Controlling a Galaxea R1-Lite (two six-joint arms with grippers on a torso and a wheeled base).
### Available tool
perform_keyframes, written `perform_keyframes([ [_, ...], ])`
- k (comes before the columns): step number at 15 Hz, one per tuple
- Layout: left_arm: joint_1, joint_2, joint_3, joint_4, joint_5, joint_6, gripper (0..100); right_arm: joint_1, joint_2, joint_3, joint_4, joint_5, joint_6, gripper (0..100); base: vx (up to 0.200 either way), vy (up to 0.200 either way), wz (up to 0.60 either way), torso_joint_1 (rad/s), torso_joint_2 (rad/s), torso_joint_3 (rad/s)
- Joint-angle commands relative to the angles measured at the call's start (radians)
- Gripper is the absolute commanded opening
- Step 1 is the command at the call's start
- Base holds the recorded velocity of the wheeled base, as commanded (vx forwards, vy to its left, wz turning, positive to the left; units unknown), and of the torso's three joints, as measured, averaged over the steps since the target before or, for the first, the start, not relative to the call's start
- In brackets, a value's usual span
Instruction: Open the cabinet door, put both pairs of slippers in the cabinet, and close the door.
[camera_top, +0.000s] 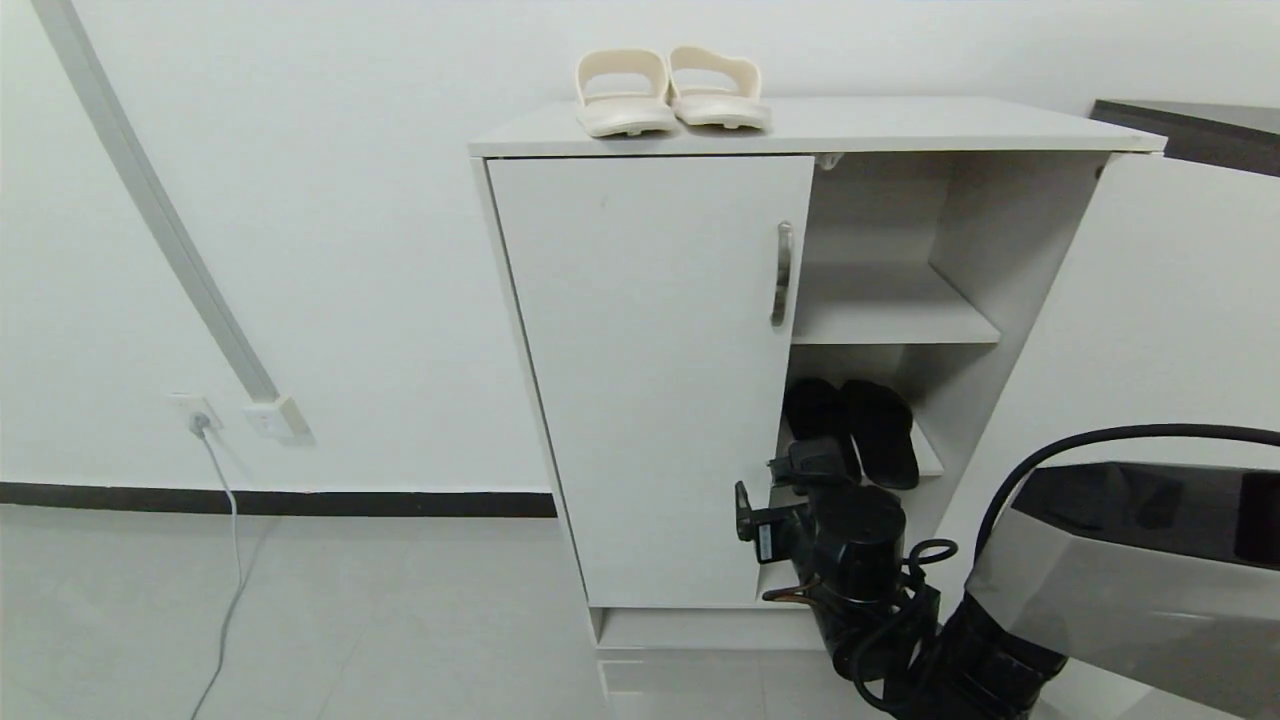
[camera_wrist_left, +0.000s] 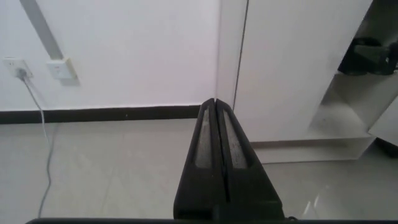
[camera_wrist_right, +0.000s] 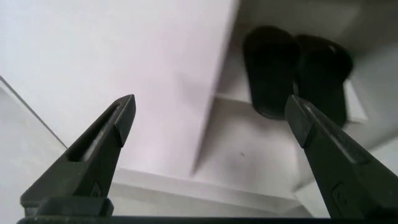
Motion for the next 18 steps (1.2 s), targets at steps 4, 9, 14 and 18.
perform_keyframes([
  [4,0.000,0.001,0.000,0.000,0.000,0.000,0,-0.008,0.016,0.011,-0.025,-0.001,-0.039,100,0.000,0.200,0.00,0.002,0.00,0.001],
  [9,0.000,0.001,0.000,0.000,0.003,-0.014,0,-0.008,0.016,0.031,-0.054,0.010,-0.054,100,0.000,0.000,0.00,0.000,0.00,0.000],
  [14,0.000,0.001,0.000,0.000,0.005,-0.014,0,-0.008,0.016,0.025,-0.062,0.008,-0.051,100,0.000,0.000,0.00,0.000,0.00,0.000],
  [18,0.000,0.001,0.000,0.000,0.005,-0.014,0,-0.010,0.010,0.026,-0.068,0.008,-0.049,100,0.000,0.000,0.00,0.000,0.00,0.000],
])
